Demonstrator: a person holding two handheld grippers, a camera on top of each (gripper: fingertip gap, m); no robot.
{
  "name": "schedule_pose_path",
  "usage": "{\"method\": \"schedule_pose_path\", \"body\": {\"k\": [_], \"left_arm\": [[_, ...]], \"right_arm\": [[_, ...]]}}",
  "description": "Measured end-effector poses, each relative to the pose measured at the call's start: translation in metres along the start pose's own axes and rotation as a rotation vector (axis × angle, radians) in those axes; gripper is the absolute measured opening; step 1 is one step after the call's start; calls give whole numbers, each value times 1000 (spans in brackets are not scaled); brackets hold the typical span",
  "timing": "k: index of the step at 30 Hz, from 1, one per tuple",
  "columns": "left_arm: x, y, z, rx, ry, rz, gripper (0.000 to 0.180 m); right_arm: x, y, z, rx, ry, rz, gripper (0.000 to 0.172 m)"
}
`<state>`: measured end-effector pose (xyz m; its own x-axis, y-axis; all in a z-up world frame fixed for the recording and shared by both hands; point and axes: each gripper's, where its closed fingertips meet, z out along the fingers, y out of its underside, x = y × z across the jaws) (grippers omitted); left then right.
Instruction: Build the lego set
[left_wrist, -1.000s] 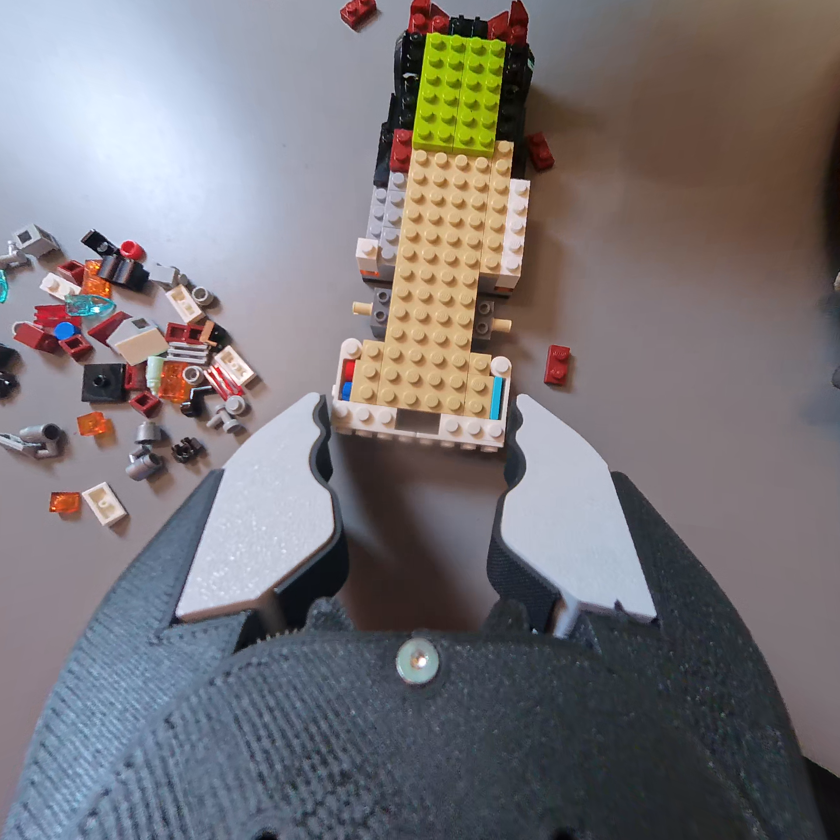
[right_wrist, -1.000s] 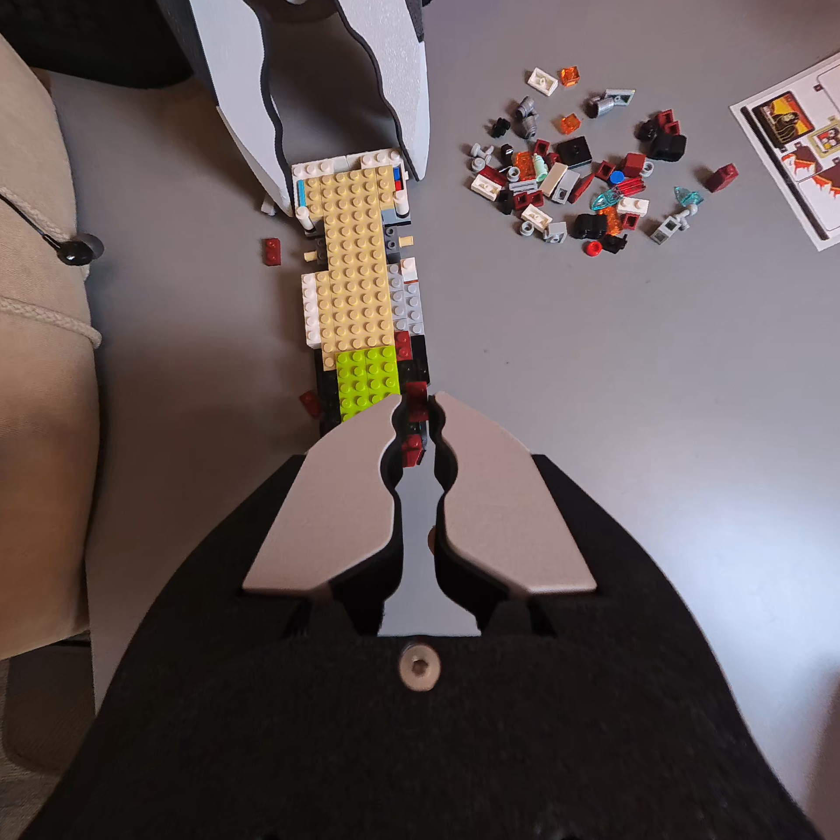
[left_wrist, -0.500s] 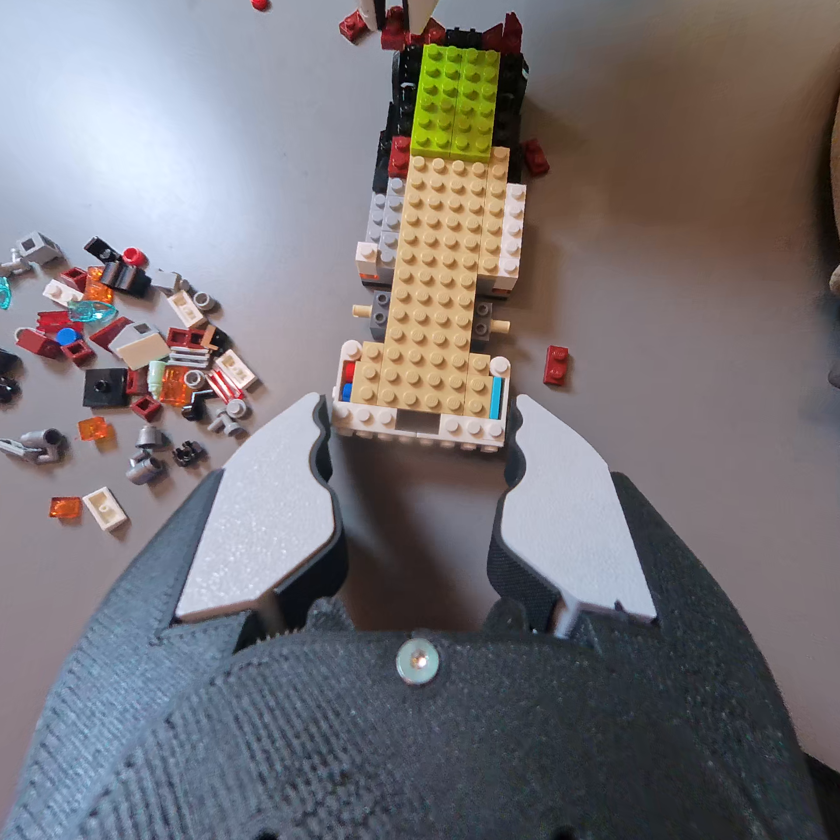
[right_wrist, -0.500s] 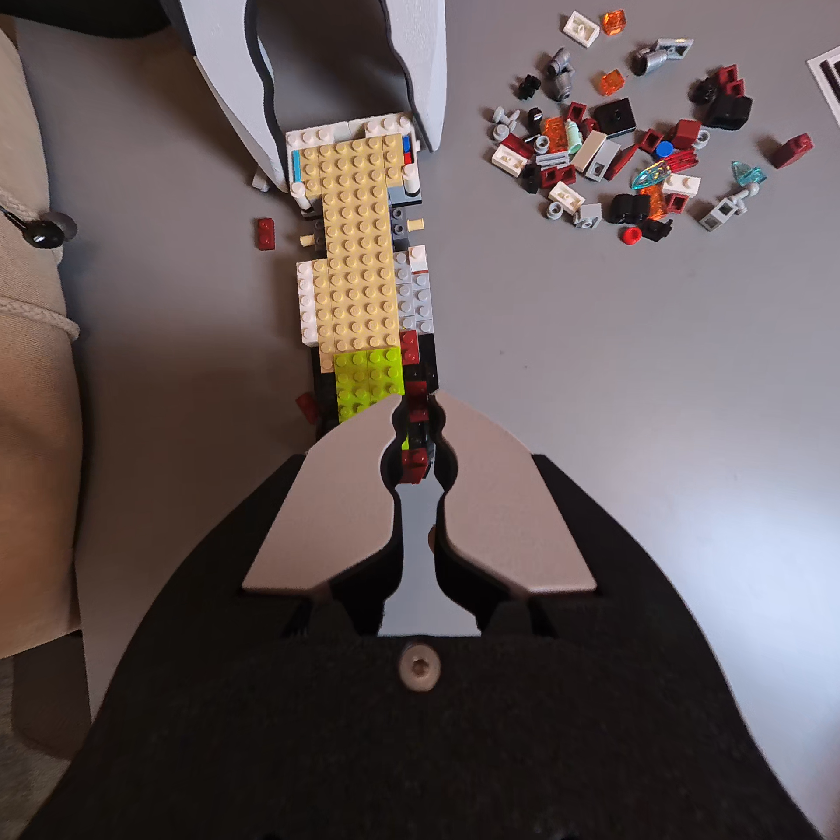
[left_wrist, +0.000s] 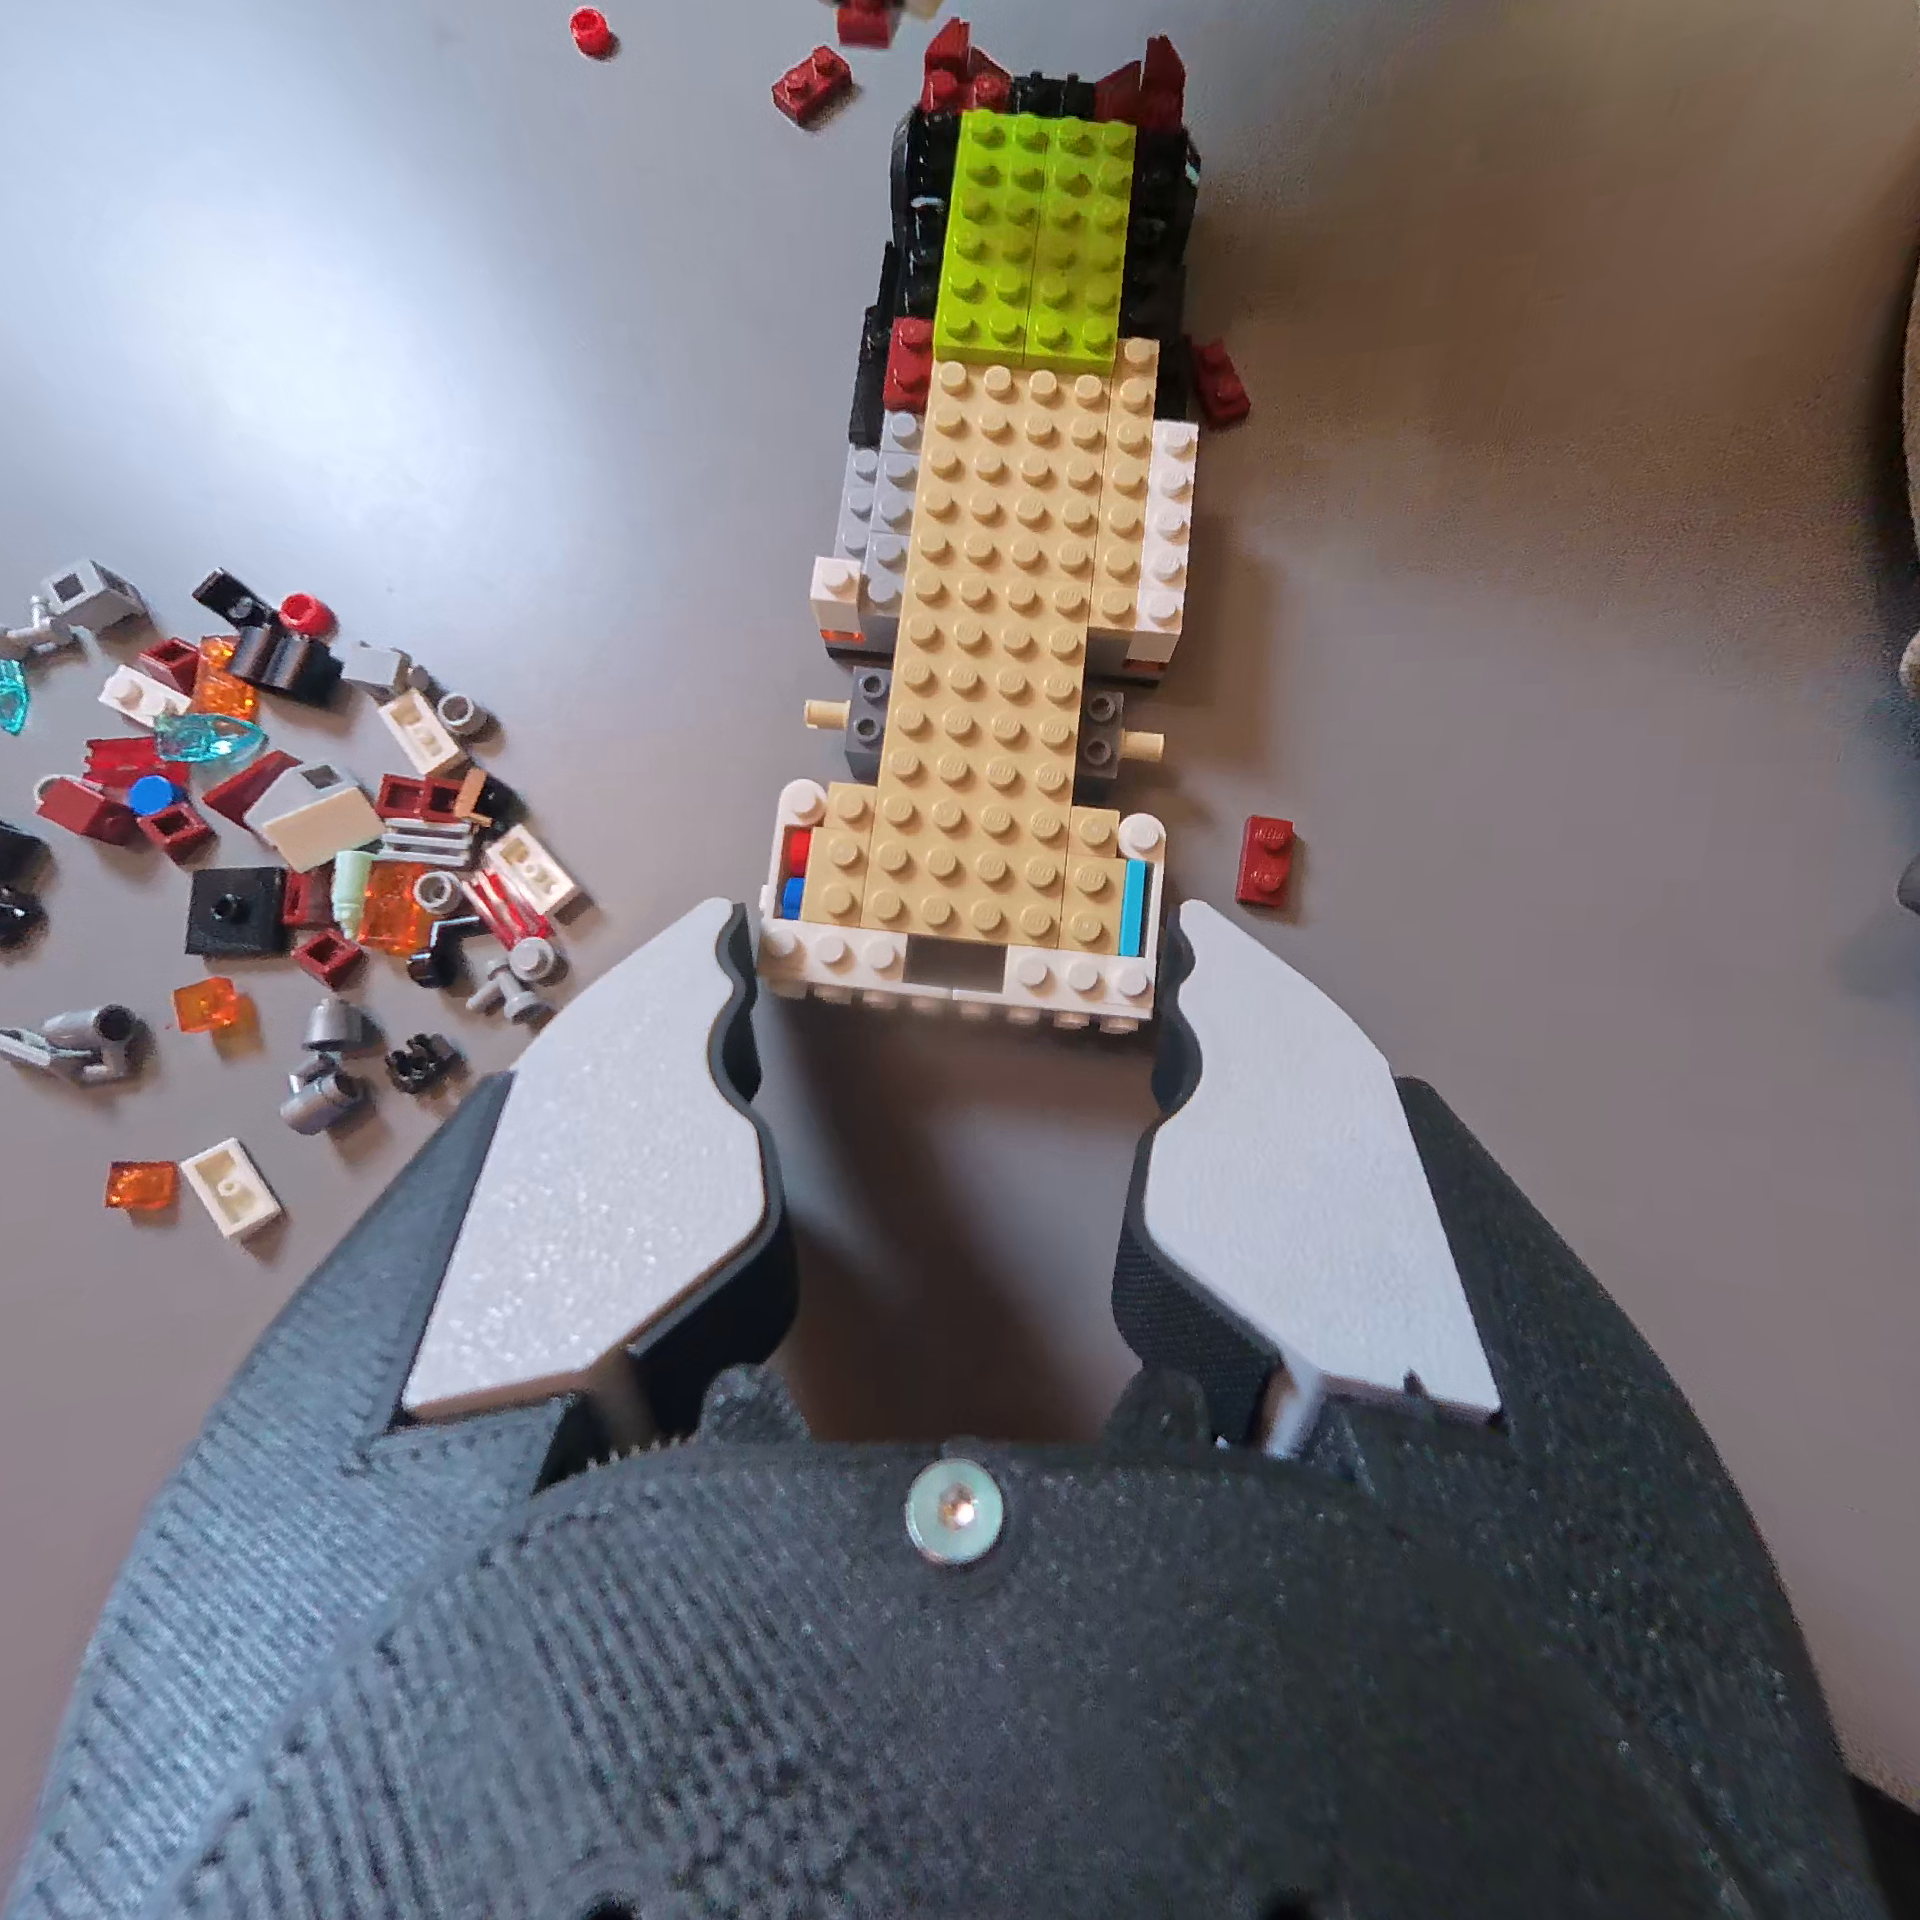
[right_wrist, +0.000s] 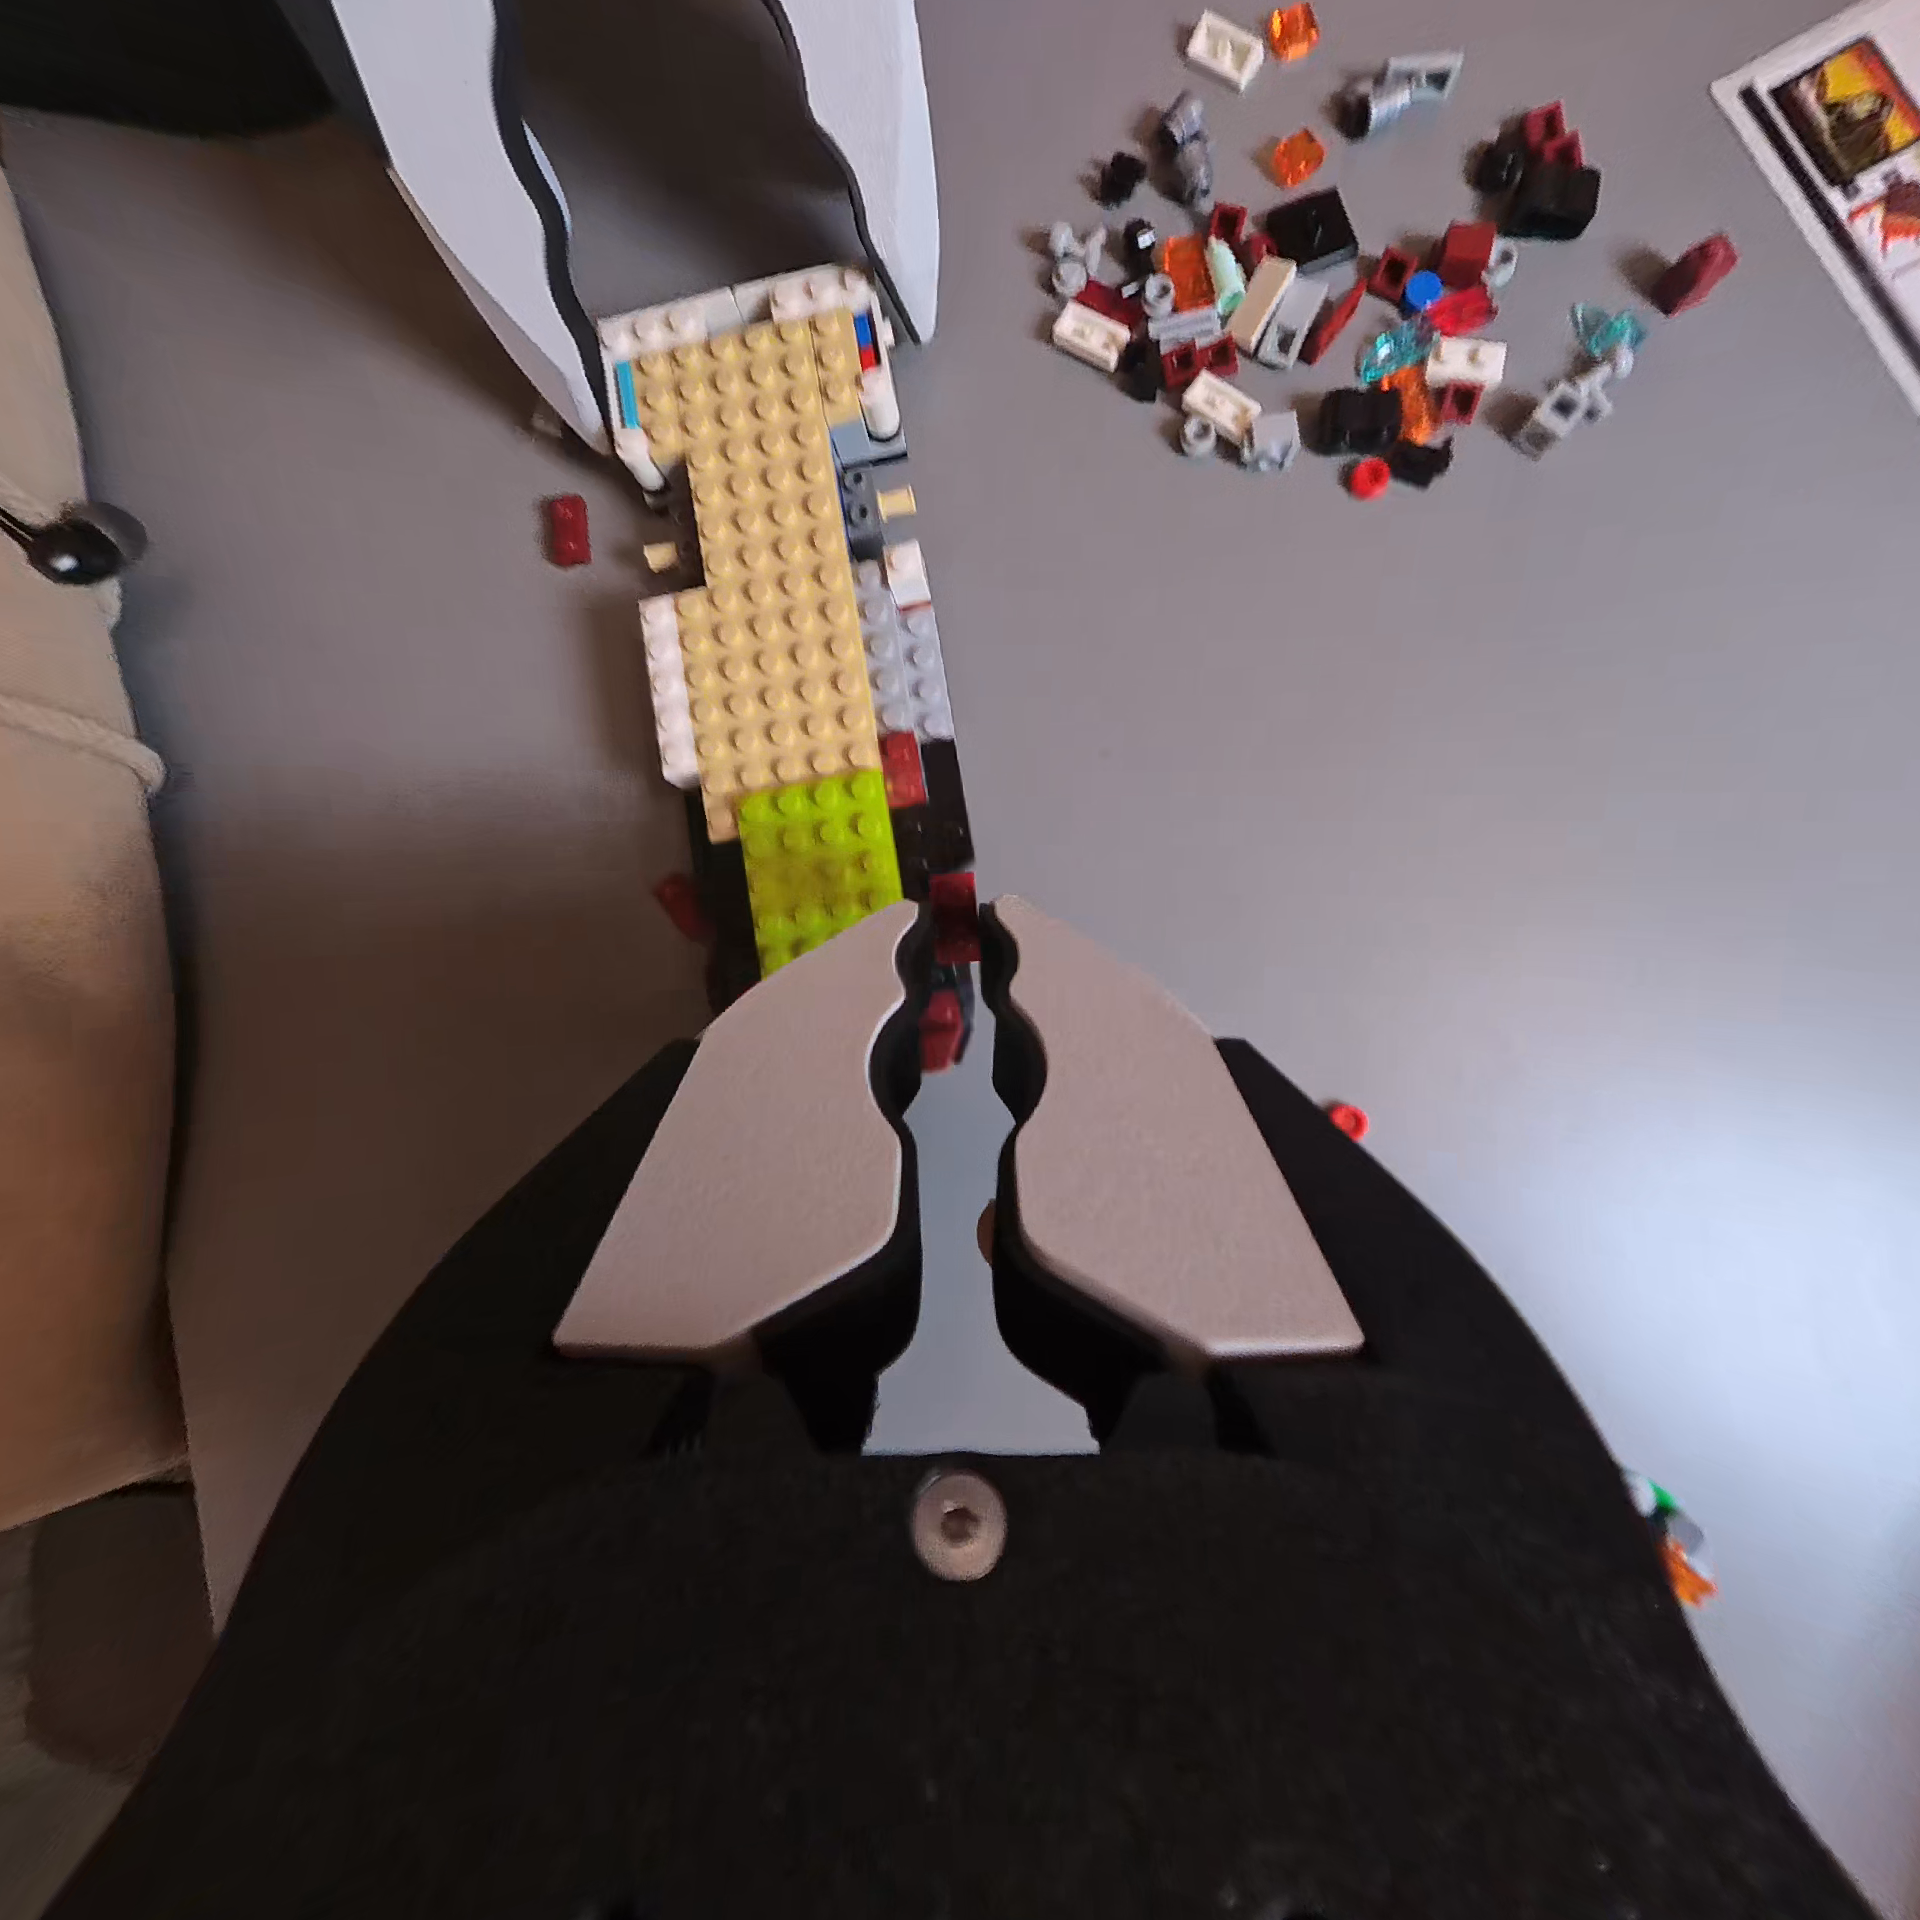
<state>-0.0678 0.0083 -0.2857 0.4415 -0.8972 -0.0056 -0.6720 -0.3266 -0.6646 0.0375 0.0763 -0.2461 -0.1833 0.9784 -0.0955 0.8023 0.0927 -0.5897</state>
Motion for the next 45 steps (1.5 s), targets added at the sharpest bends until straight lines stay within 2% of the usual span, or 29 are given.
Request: {"method": "schedule_pose_path", "body": {"k": [4,10,22,45], "left_arm": [[3,-4,3,9,-4,-2,75],[4,-5,4,17,-5,0,75],[5,-5,4,29,-4,0,75],[4,-5,4,36,-1,-4,75]], "right_arm": [[-9,-20,18,0,-31,-34,8],[-8,-22,42,-84,-50,-7,8],[-1,-21,33,-152,-64,-22,8],[-17,-18,46,-220,-178,-37,12]]}}
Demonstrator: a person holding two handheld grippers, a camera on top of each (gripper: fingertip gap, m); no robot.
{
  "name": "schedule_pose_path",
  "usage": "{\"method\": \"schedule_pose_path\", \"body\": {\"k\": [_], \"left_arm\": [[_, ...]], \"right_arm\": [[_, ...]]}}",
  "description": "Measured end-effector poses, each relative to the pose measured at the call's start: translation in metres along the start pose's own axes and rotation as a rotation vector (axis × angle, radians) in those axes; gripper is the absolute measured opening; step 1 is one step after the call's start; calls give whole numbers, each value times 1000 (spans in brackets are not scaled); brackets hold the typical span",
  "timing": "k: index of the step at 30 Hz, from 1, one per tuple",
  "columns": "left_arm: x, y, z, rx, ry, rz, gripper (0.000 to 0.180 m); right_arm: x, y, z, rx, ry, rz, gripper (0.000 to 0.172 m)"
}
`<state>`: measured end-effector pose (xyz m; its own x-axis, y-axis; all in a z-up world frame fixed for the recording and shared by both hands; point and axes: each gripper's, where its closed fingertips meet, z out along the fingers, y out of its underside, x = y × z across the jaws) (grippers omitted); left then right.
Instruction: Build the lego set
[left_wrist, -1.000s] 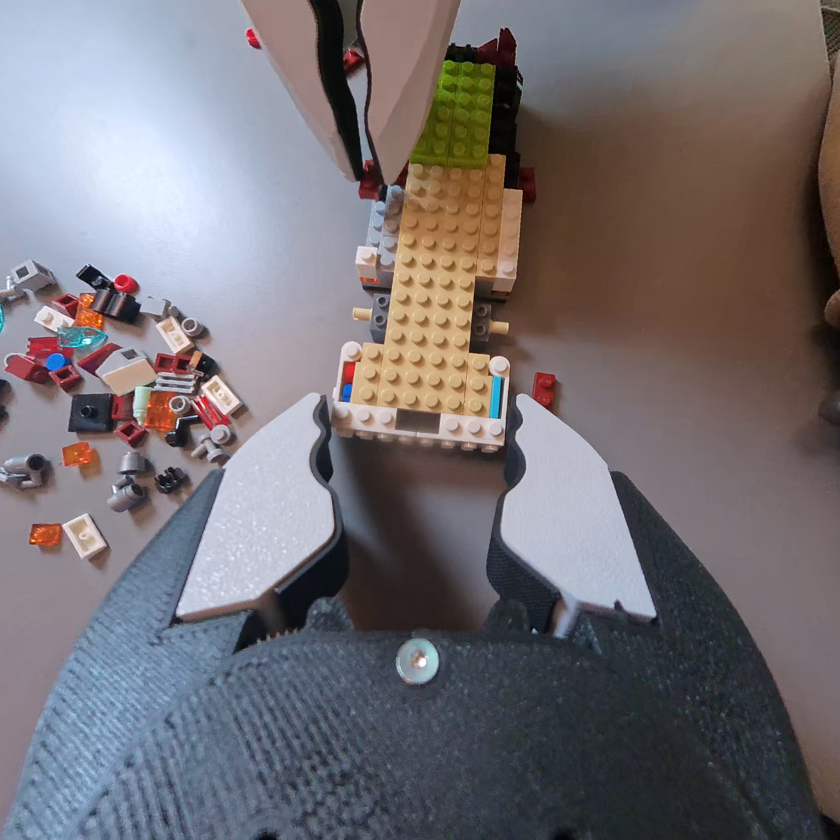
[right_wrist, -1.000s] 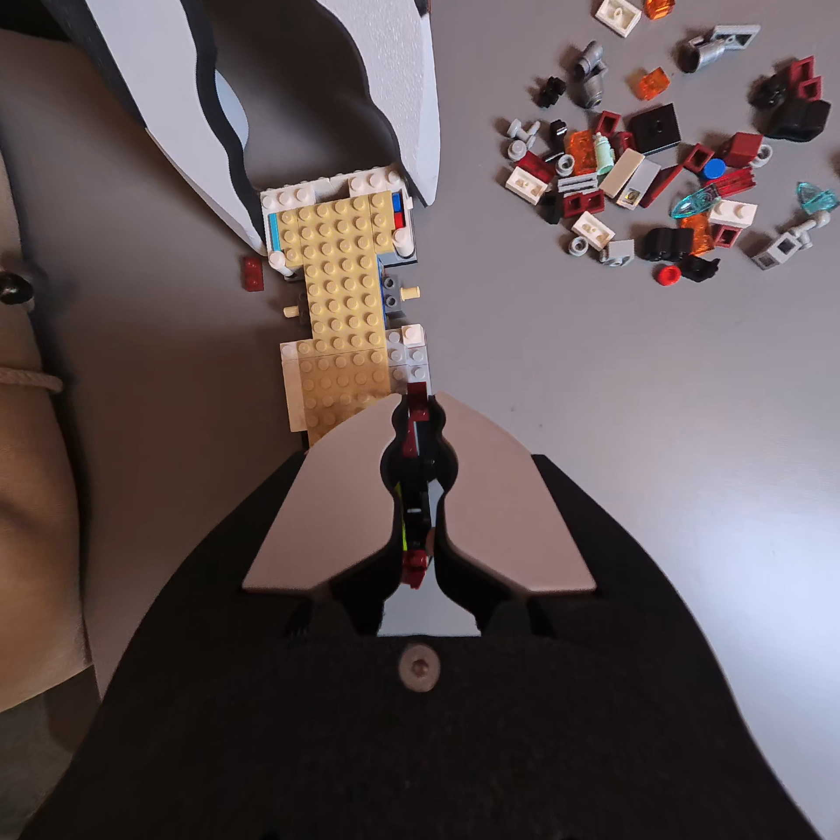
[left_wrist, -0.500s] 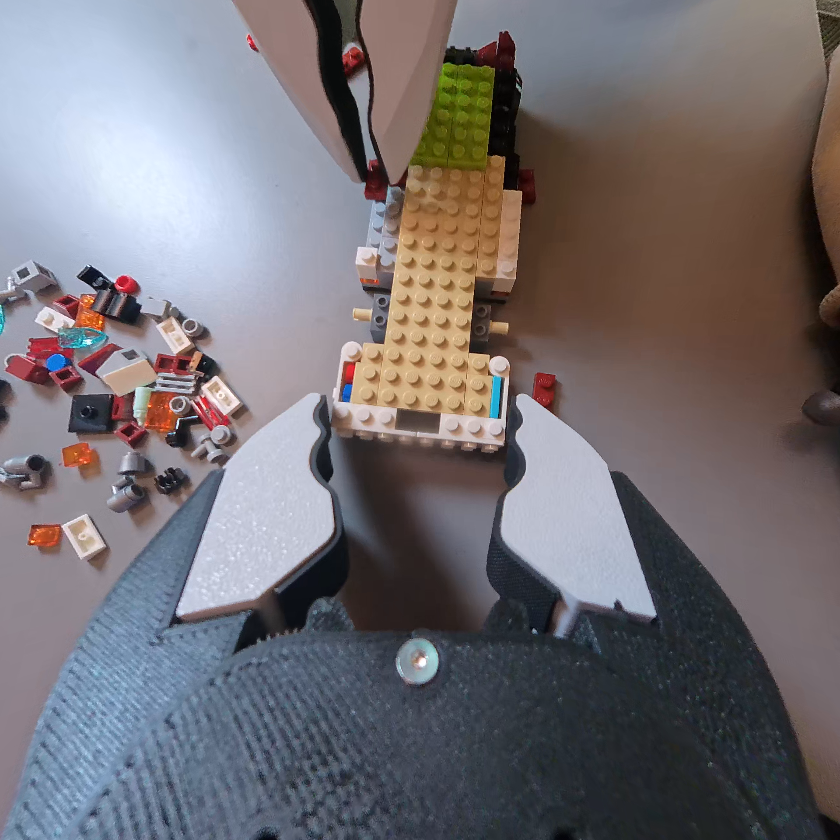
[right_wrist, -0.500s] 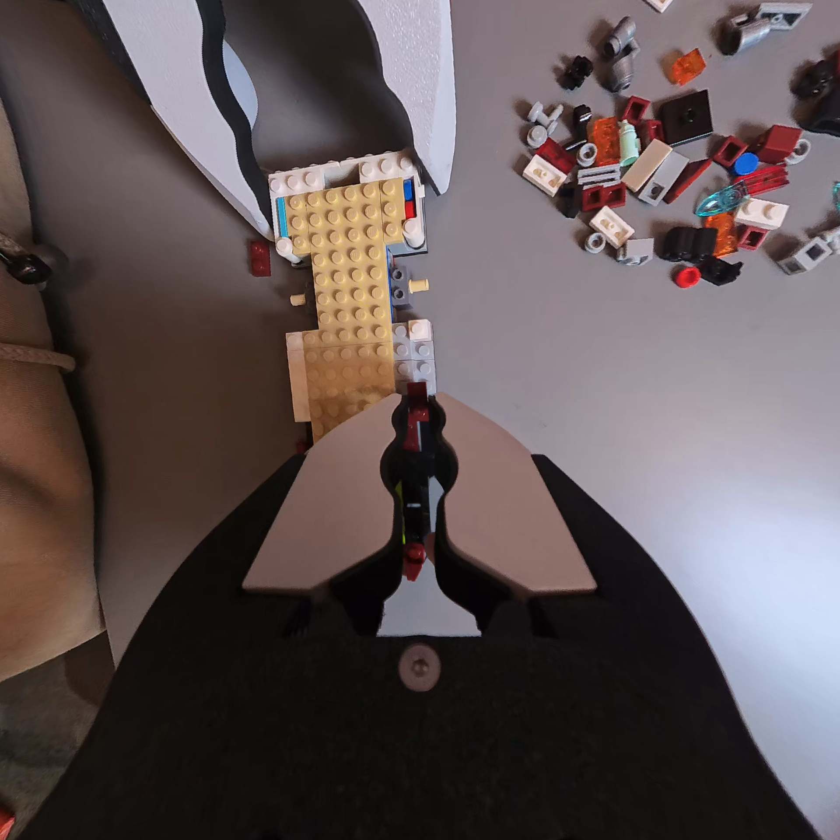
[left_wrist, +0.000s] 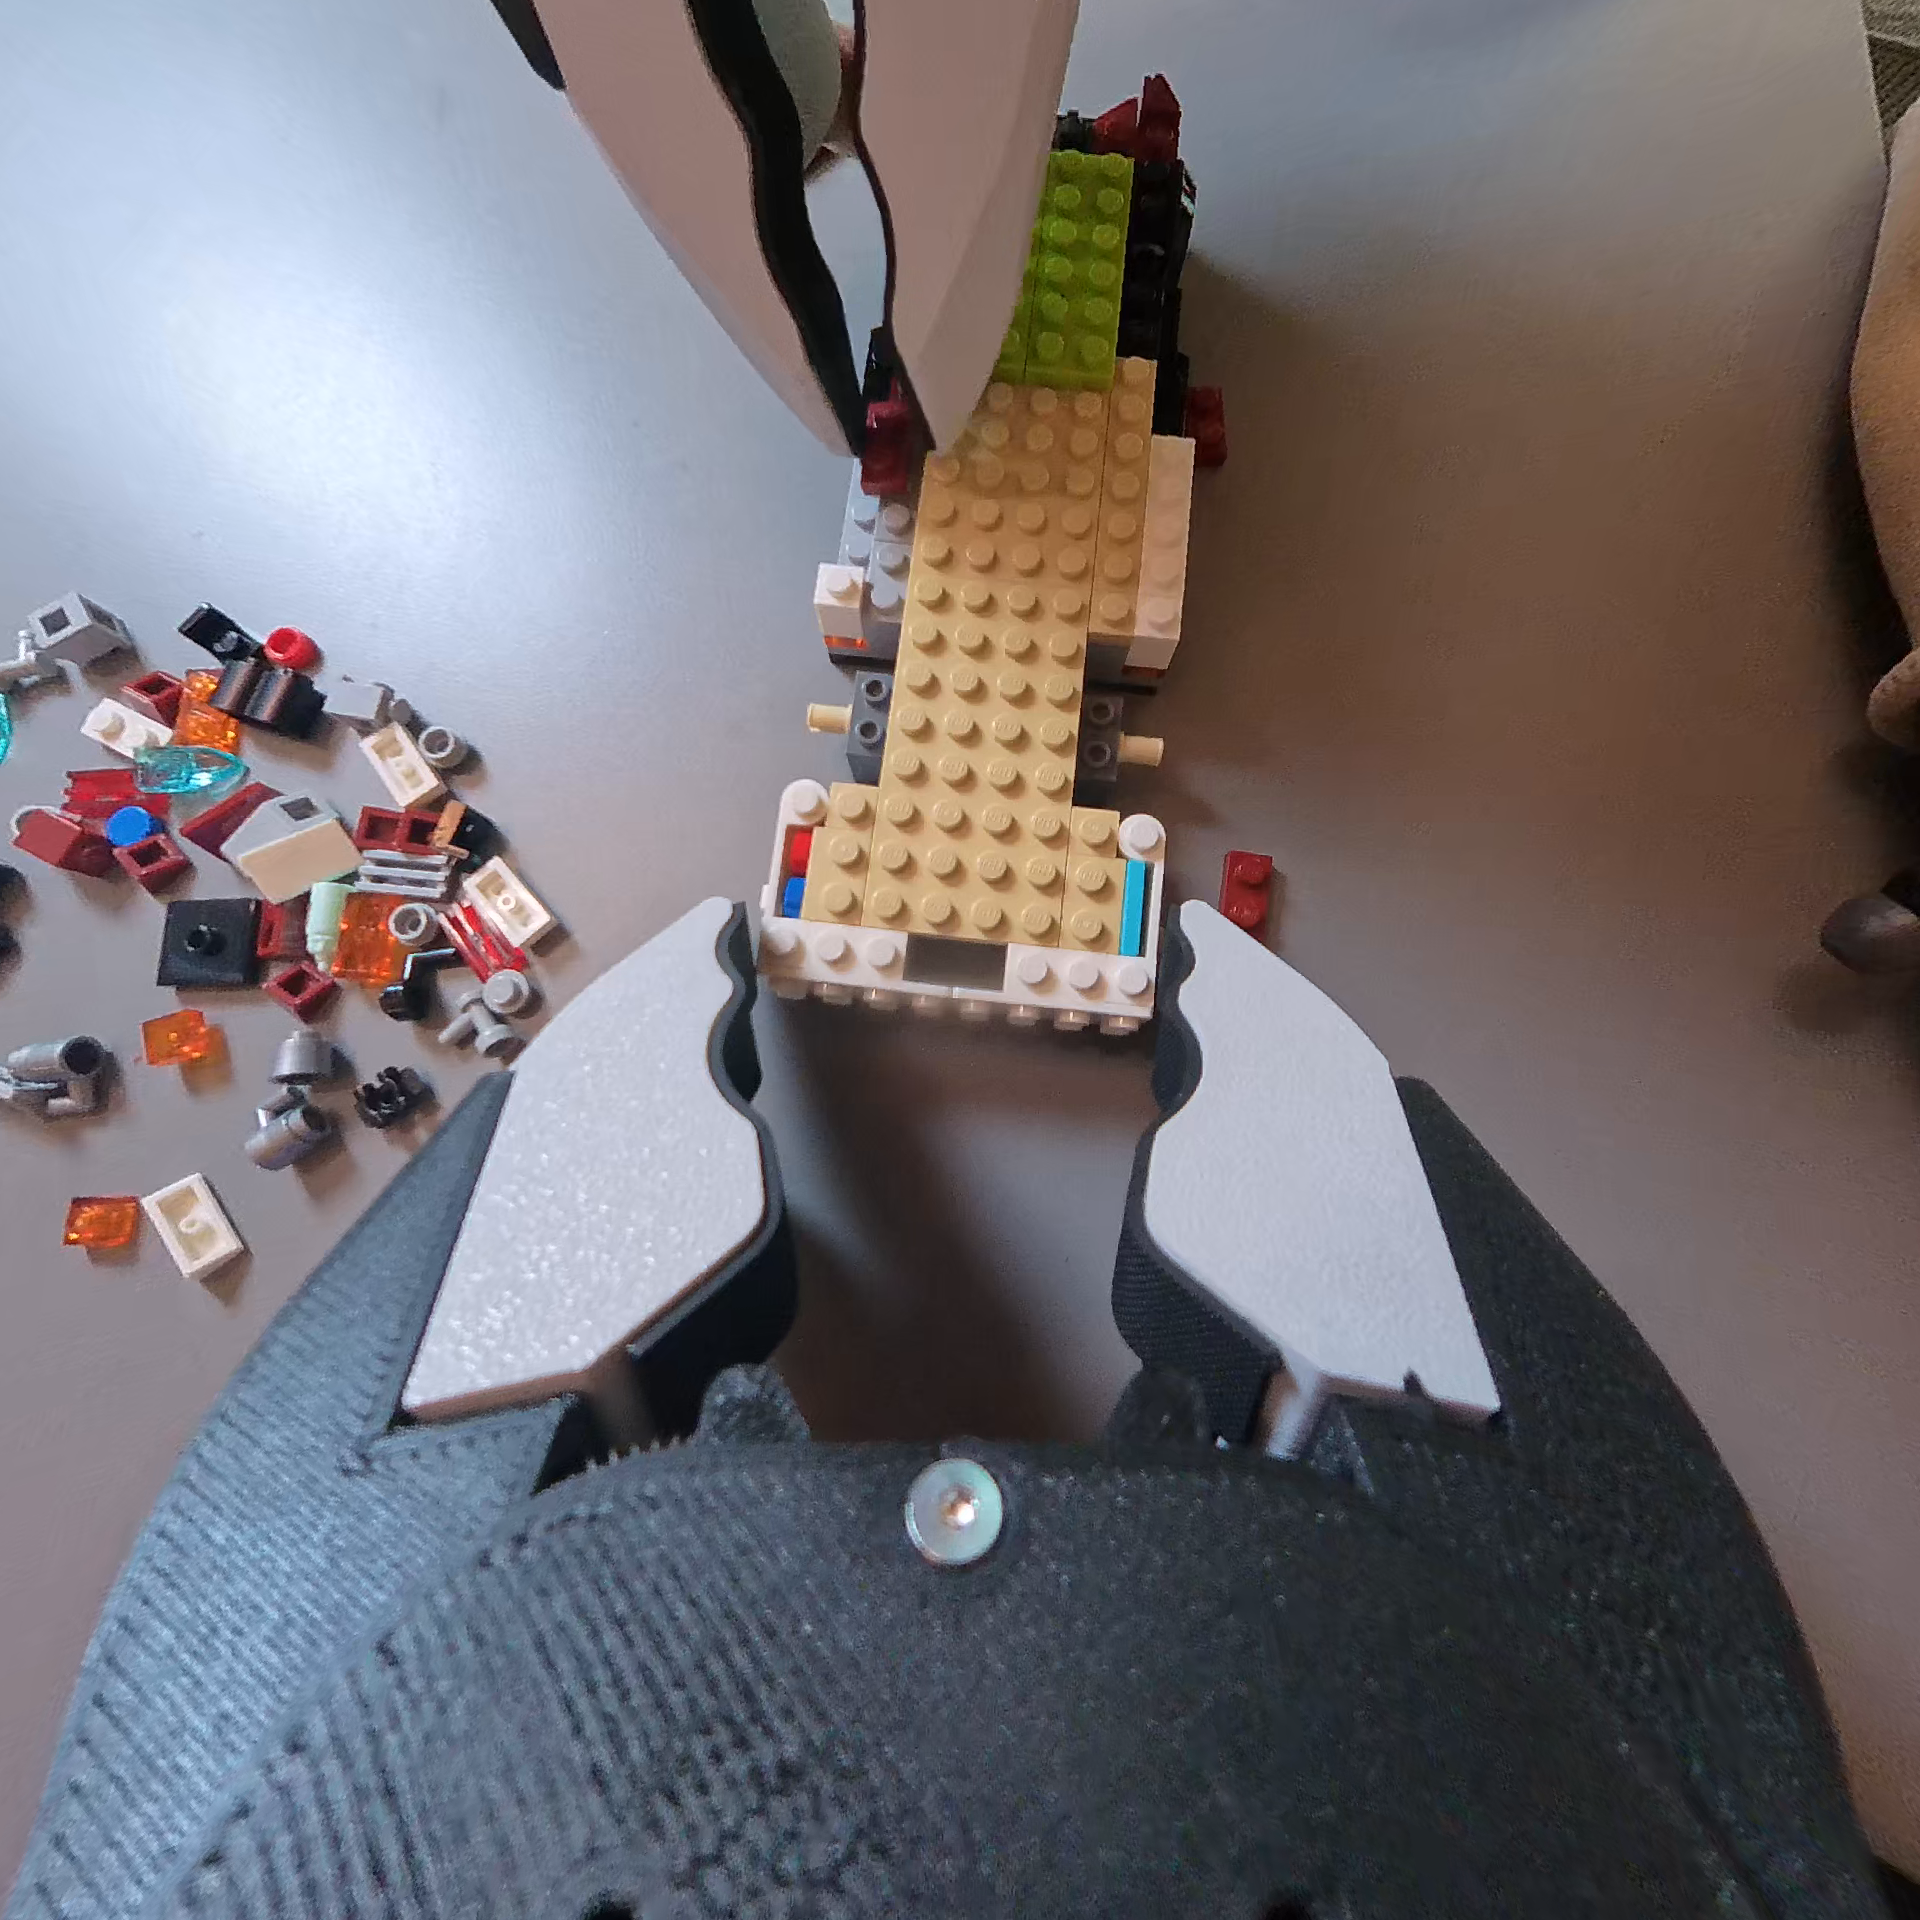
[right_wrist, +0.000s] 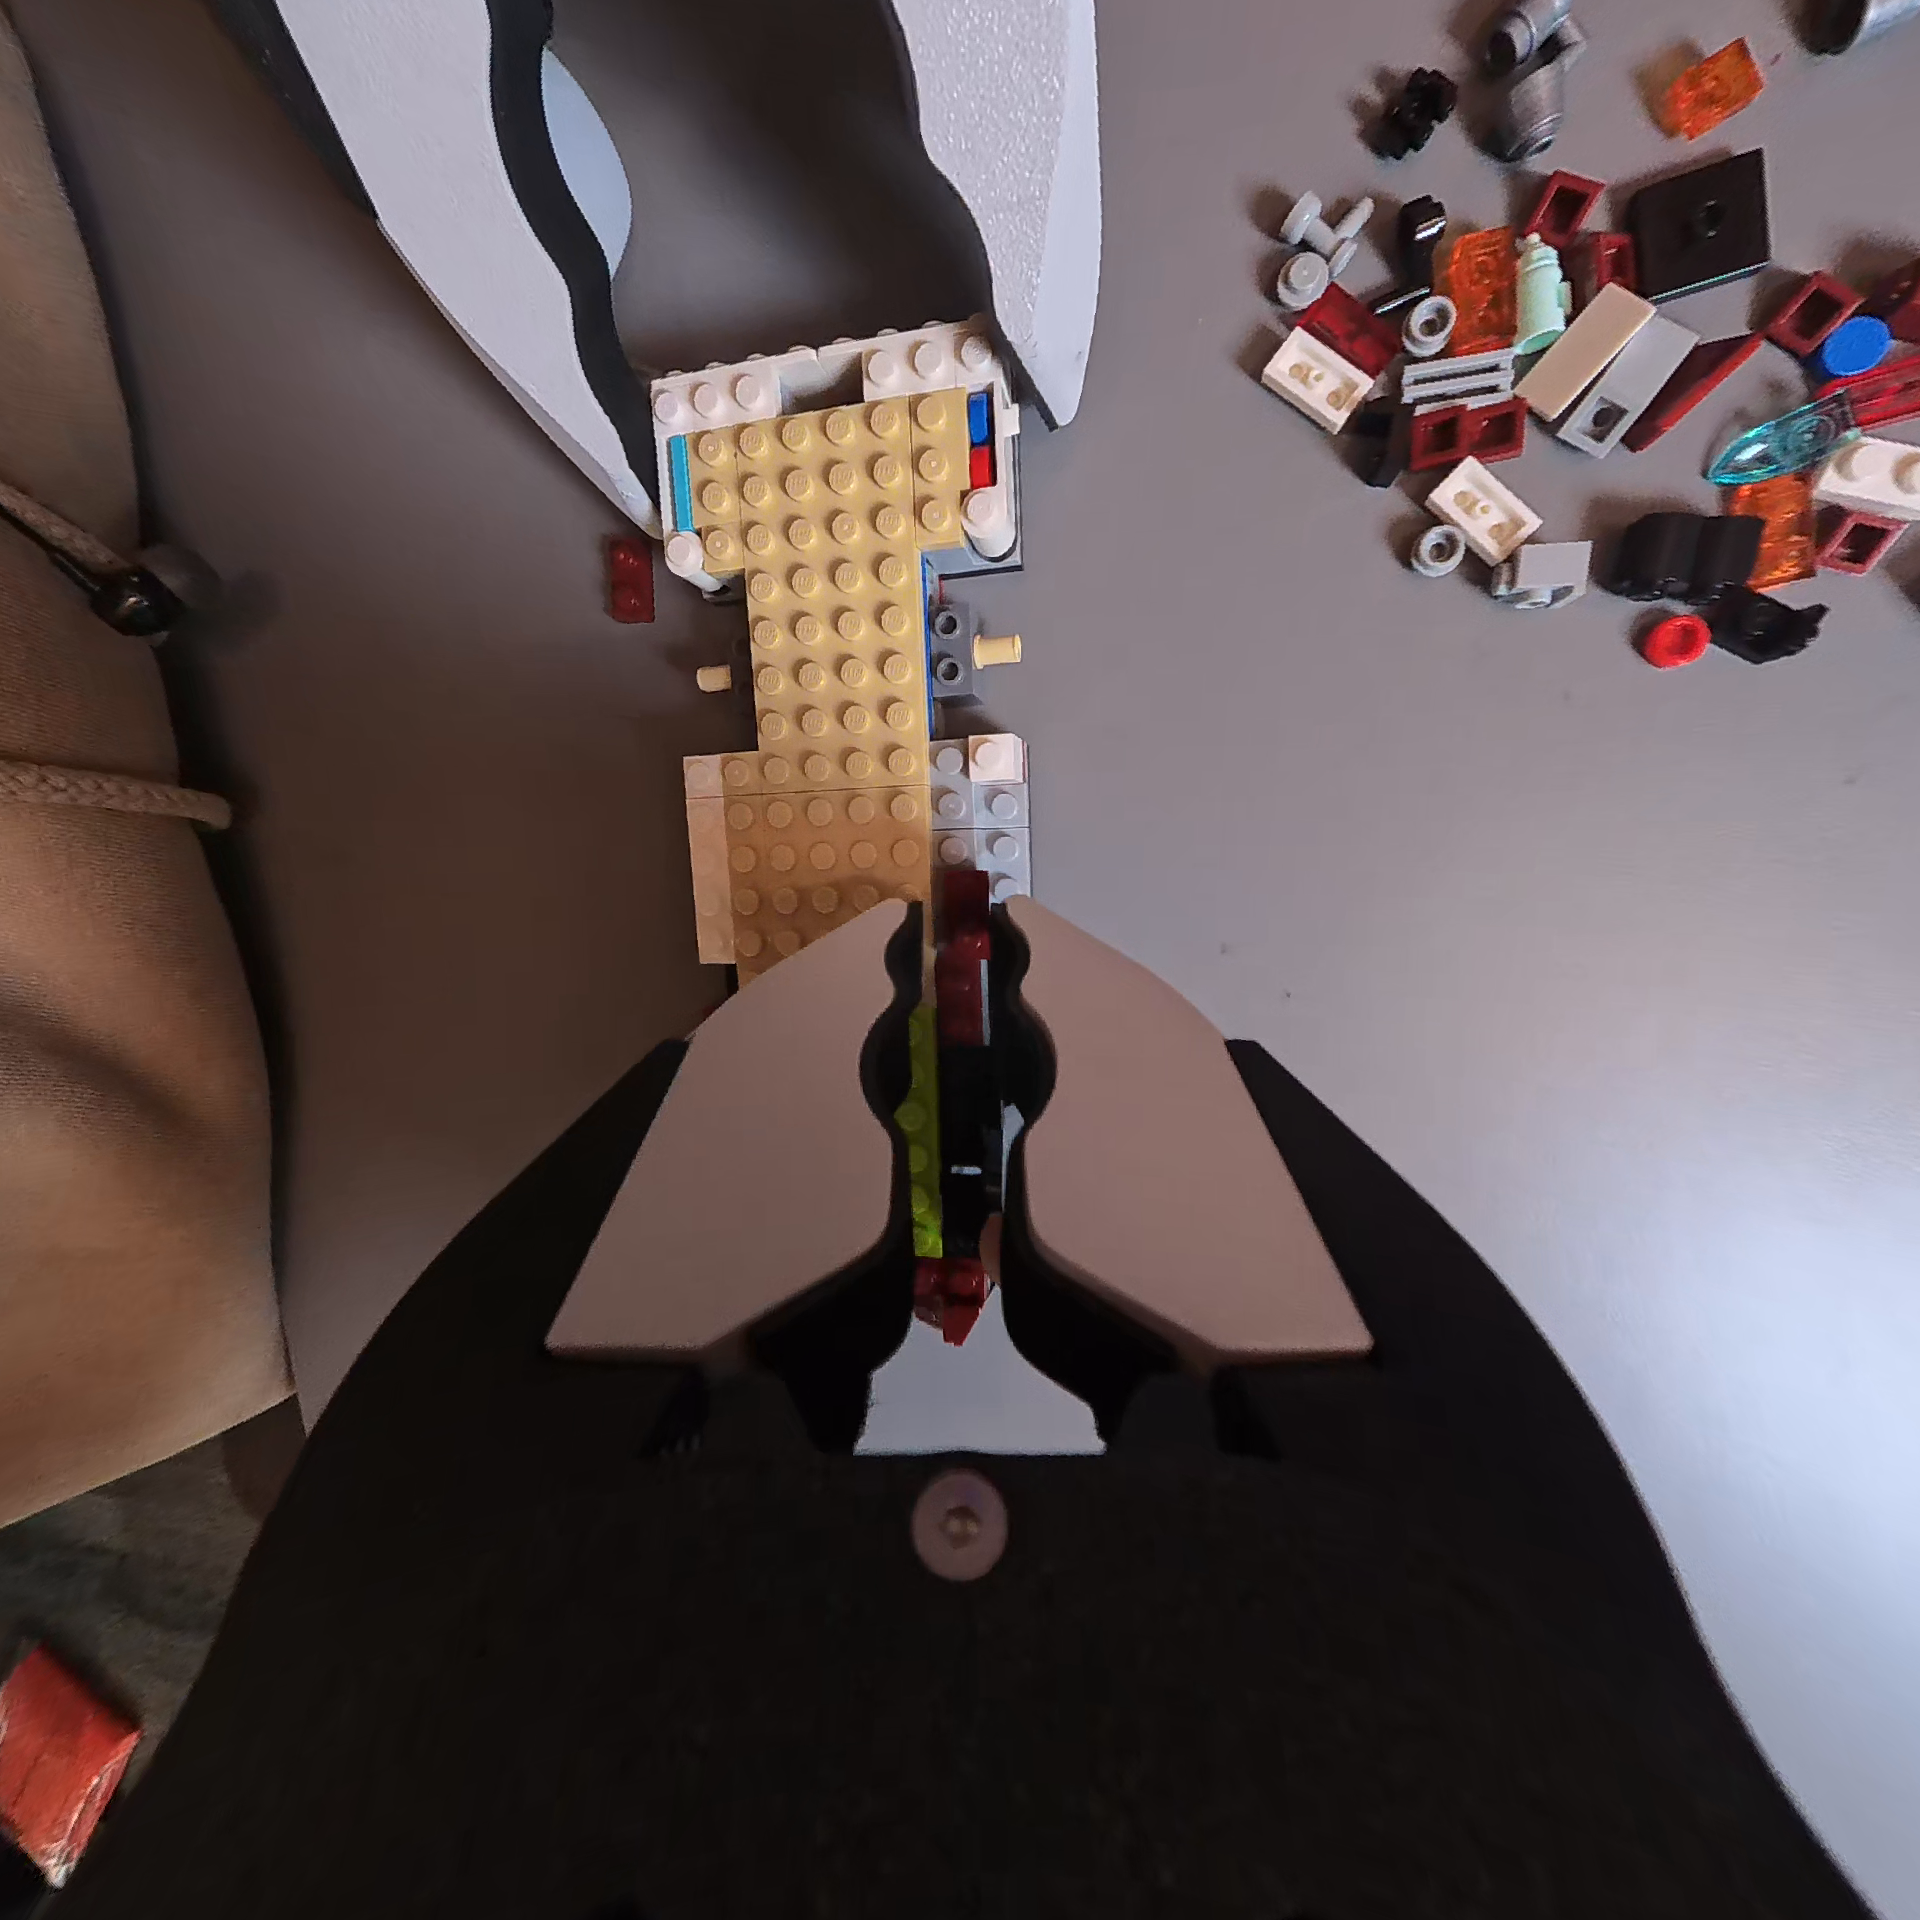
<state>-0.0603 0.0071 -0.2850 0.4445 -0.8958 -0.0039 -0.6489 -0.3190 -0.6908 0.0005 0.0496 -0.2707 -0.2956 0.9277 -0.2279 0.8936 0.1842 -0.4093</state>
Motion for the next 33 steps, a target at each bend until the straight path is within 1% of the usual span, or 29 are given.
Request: {"method": "schedule_pose_path", "body": {"k": [5,10,16,22,30,33], "left_arm": [[0,0,0,0,0,-1,75],[0,0,0,0,-1,-1,75],[0,0,0,1,1,-1,75],[0,0,0,2,2,-2,75],[-1,1,-1,3,2,7,75],[-2,0,-1,5,-6,25,75]], "right_arm": [[-2,2,0,-19,-33,-10,13],[-6,4,0,-38,-56,-33,19],[-9,5,-9,-8,-81,-65,24],[-7,11,-22,20,-88,-64,25],[8,10,-37,91,-31,-46,4],[11,7,-35,99,-19,-51,1]]}}
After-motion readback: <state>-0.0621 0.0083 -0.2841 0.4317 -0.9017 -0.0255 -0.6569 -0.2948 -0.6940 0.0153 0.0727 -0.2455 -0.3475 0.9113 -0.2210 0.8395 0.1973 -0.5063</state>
